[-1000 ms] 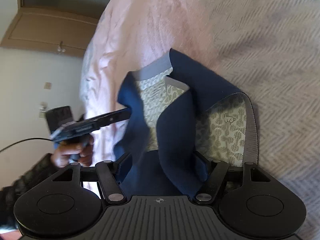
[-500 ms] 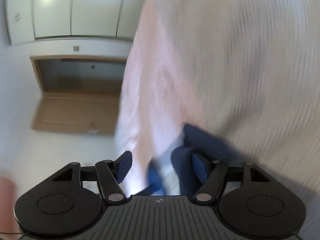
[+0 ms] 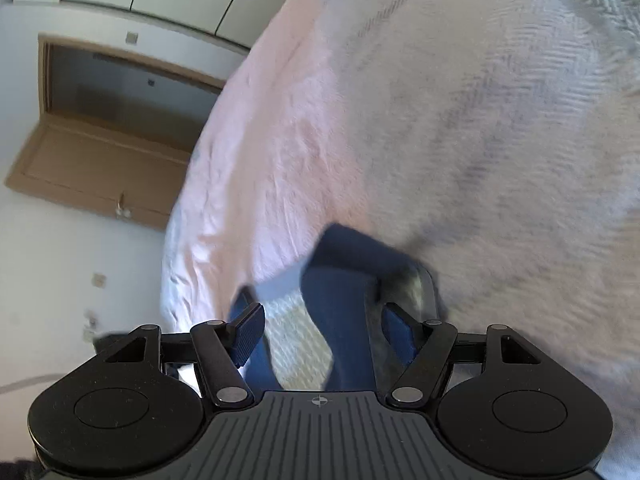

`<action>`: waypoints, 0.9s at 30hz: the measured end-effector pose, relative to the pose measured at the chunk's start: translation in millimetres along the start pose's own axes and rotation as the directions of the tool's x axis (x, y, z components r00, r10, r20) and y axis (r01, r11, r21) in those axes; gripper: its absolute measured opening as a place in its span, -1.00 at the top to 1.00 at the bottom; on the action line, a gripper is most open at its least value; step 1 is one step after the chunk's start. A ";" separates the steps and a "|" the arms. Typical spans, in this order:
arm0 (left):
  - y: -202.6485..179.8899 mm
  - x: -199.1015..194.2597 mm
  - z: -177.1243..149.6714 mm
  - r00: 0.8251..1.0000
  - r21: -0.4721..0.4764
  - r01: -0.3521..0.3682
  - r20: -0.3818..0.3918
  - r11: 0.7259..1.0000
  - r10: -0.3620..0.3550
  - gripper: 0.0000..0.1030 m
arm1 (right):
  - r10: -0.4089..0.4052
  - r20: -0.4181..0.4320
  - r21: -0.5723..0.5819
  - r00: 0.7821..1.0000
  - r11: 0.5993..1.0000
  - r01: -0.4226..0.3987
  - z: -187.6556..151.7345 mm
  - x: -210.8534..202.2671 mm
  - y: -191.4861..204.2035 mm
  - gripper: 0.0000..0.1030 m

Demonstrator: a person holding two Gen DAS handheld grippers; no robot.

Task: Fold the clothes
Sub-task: 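Lift the navy vest by its straps with both grippers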

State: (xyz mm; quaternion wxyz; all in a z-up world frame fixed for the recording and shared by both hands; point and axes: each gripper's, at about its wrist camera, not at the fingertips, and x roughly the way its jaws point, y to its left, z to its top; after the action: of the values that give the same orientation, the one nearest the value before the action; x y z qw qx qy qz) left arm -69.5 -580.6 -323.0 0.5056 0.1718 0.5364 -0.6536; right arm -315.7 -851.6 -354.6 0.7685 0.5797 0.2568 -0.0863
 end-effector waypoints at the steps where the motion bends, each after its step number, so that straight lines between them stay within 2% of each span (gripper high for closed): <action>1: 0.3 4.1 -1.5 1.000 0.005 0.016 -0.026 1.000 -0.016 0.18 | 0.016 -0.028 0.001 0.999 1.000 -0.016 -2.7 3.7 -1.1 -0.34; 3: 0.2 12.4 -2.9 0.997 0.016 0.034 -0.067 0.999 -0.033 0.18 | 0.066 -0.091 0.006 0.994 0.998 -0.066 -4.6 12.4 -2.9 -0.34; 6: 2.9 14.0 3.9 0.999 -0.006 0.048 -0.008 0.999 -0.048 0.18 | 0.141 -0.151 0.035 0.978 0.990 -0.137 -0.8 25.3 -7.0 -0.34; 7: 4.6 13.6 6.9 0.998 -0.019 0.055 0.020 0.998 -0.055 0.18 | 0.159 -0.143 0.054 0.977 0.987 -0.153 5.6 28.2 -10.6 -0.34; 9: 12.3 5.9 14.2 0.993 -0.079 0.026 0.113 0.997 -0.017 0.19 | 0.189 -0.099 0.101 0.977 0.979 -0.179 19.6 35.7 -19.3 -0.34; 11: 18.9 0.4 15.5 0.992 -0.136 0.024 0.127 0.990 -0.007 0.19 | 0.222 -0.024 0.139 0.975 0.966 -0.217 34.5 41.0 -26.0 -0.34; 13: 17.4 -5.1 9.7 0.994 -0.113 0.036 0.103 0.993 -0.024 0.16 | 0.237 0.062 0.143 0.969 0.959 -0.244 48.3 40.1 -26.8 -0.34; 16: 15.2 -3.7 -4.5 0.999 -0.065 0.040 0.026 0.997 -0.038 0.15 | 0.227 0.192 0.094 0.955 0.964 -0.248 63.1 28.2 -22.2 -0.34; 17: 15.2 -0.9 -7.5 0.999 -0.063 0.048 0.016 0.997 -0.047 0.15 | 0.212 0.199 0.079 0.957 0.970 -0.231 66.4 27.8 -20.4 -0.34; 21: 14.0 10.7 -4.0 0.997 -0.072 0.070 0.025 0.995 -0.068 0.13 | 0.148 0.142 0.017 0.979 0.988 -0.152 76.9 32.9 -12.9 -0.33; 24: 12.6 18.0 5.0 0.996 -0.066 0.076 0.044 0.995 -0.073 0.13 | 0.142 0.125 -0.026 0.982 0.990 -0.140 90.0 32.9 -2.7 -0.33; 27: 18.3 17.2 10.6 0.987 -0.100 0.132 0.108 0.986 -0.121 0.16 | 0.128 0.094 -0.072 0.987 0.990 -0.122 100.3 38.4 8.4 -0.33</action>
State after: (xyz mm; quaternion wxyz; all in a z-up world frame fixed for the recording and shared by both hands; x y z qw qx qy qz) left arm -58.0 -596.5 -341.9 0.4979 0.0767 0.5541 -0.6627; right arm -249.7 -936.4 -346.9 0.8030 0.5639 0.1843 -0.0578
